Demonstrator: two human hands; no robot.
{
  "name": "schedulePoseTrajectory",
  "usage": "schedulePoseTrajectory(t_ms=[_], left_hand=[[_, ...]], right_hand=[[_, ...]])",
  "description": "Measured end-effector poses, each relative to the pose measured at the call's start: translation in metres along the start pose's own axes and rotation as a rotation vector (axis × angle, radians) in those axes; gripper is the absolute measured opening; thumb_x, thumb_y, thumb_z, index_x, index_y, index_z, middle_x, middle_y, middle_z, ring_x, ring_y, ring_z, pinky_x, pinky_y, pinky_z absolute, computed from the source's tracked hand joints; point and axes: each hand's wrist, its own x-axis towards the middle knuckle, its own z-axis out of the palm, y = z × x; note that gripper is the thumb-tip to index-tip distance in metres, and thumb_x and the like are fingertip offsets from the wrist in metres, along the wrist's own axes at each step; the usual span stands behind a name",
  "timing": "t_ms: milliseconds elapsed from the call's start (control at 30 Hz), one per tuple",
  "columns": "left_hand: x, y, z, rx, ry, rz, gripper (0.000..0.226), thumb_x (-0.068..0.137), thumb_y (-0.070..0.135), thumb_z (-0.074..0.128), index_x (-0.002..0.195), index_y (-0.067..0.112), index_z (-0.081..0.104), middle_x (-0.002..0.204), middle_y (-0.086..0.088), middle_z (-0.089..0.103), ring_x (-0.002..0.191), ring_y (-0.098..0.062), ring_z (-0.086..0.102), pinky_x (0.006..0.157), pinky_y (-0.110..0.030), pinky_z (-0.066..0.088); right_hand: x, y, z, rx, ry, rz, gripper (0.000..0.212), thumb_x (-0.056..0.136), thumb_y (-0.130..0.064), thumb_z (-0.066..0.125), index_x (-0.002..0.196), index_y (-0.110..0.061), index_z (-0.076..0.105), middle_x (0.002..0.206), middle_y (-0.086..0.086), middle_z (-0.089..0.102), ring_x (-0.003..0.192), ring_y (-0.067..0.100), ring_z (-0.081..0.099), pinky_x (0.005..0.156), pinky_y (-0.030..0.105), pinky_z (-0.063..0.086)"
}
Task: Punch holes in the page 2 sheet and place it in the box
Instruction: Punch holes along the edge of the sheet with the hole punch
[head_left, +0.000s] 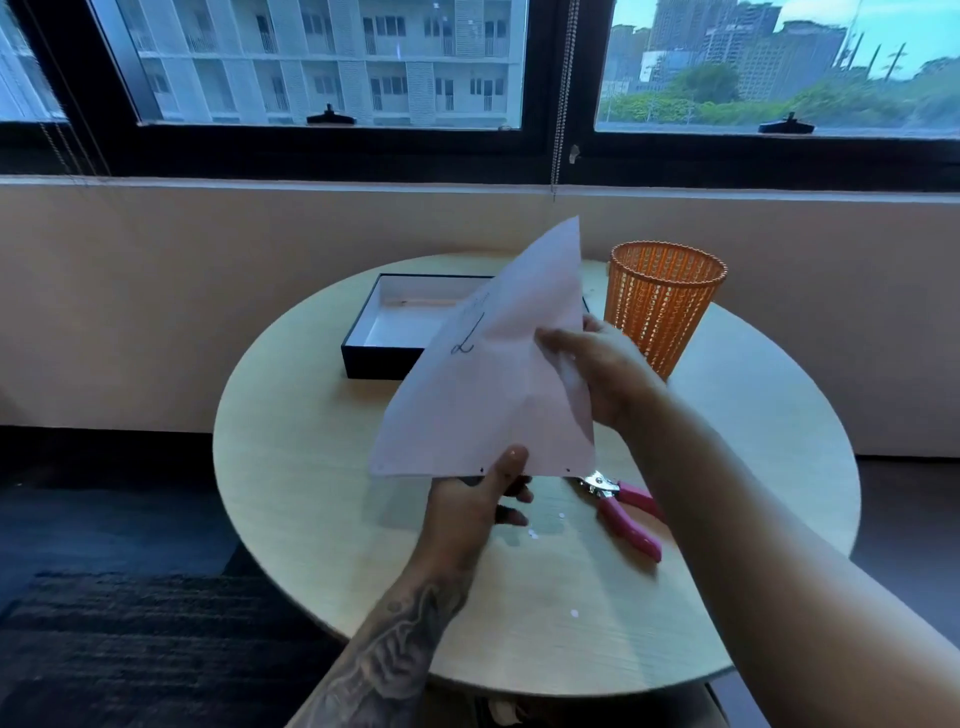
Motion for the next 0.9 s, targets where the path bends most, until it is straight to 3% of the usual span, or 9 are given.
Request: schedulePoseTrajectory(t_ms=[67,133,233,300,400,500,567,733,900], left_hand=[[0.007,0.008,-0.004,-0.201,0.012,-0.037,0.037,0.075,0.037,0.072,0.102,0.012,0.071,0.089,-0.010,0.075,0.071,-0.025,0.071,0.055,-0.036,0.058],[0.017,0.016,-0.017,-0.393,0.009,-0.065,0.045,0.083,0.050,0.058,0.112,0.018,0.070,0.107,-0.009,0.076,0.089,-0.026,0.074,0.075,-0.043,0.059],[0.039,0.036,-0.050,-0.559,-0.052,-0.151,0.069,0.087,0.069,0.049,0.113,0.008,0.072,0.123,-0.018,0.069,0.113,-0.036,0.064,0.104,-0.054,0.043],[0.056,0.055,-0.061,-0.498,-0.164,-0.205,0.074,0.089,0.069,0.046,0.119,0.006,0.068,0.119,-0.016,0.070,0.108,-0.032,0.066,0.099,-0.047,0.049],[0.081,0.085,-0.051,-0.315,-0.240,-0.162,0.044,0.100,0.036,0.045,0.112,0.003,0.072,0.102,-0.013,0.076,0.087,-0.022,0.075,0.072,-0.032,0.060],[0.103,0.111,-0.034,-0.053,-0.194,0.008,0.026,0.099,0.008,0.051,0.118,0.004,0.067,0.101,-0.011,0.077,0.088,-0.025,0.073,0.073,-0.038,0.062],[0.113,0.125,-0.026,0.081,-0.159,0.137,0.027,0.096,0.007,0.056,0.121,0.008,0.066,0.104,-0.010,0.076,0.087,-0.028,0.072,0.073,-0.045,0.061],[0.119,0.144,-0.010,0.164,-0.082,0.370,0.025,0.091,0.003,0.063,0.098,0.023,0.076,0.102,-0.003,0.078,0.095,-0.028,0.073,0.087,-0.042,0.058],[0.115,0.123,-0.004,0.222,0.032,0.381,0.020,0.096,0.008,0.059,0.110,0.017,0.070,0.104,-0.005,0.076,0.089,-0.023,0.074,0.074,-0.038,0.062]], right_hand=[[-0.003,-0.013,-0.007,-0.018,0.005,-0.076,0.023,0.093,0.005,0.060,0.114,-0.005,0.062,0.097,0.017,0.072,0.077,0.026,0.073,0.069,0.039,0.062],[-0.007,-0.025,-0.016,-0.040,0.000,-0.125,0.025,0.092,0.004,0.062,0.114,-0.007,0.063,0.097,0.015,0.075,0.080,0.027,0.073,0.078,0.041,0.062],[-0.012,-0.038,-0.030,-0.089,-0.046,-0.123,0.026,0.091,-0.001,0.065,0.114,-0.013,0.066,0.100,0.012,0.077,0.087,0.028,0.074,0.085,0.046,0.060],[-0.012,-0.040,-0.037,-0.146,-0.089,-0.110,0.027,0.091,-0.004,0.067,0.116,-0.015,0.066,0.103,0.012,0.076,0.088,0.028,0.073,0.082,0.045,0.060],[-0.008,-0.041,-0.041,-0.217,-0.099,-0.111,0.030,0.090,-0.007,0.069,0.120,-0.013,0.065,0.104,0.012,0.076,0.087,0.028,0.073,0.077,0.043,0.060],[0.000,-0.044,-0.042,-0.255,-0.064,-0.206,0.027,0.091,-0.007,0.069,0.117,-0.013,0.067,0.104,0.009,0.077,0.086,0.024,0.075,0.073,0.037,0.060],[0.004,-0.047,-0.042,-0.285,-0.003,-0.304,0.025,0.091,-0.007,0.070,0.115,-0.012,0.069,0.104,0.006,0.078,0.090,0.022,0.075,0.075,0.034,0.060],[0.008,-0.046,-0.035,-0.252,0.077,-0.395,0.019,0.094,-0.006,0.067,0.112,-0.010,0.066,0.099,0.003,0.076,0.085,0.017,0.076,0.071,0.029,0.061],[0.014,-0.025,-0.032,-0.244,0.113,-0.382,0.020,0.096,-0.009,0.064,0.116,-0.010,0.063,0.106,0.011,0.074,0.088,0.023,0.076,0.073,0.034,0.062]])
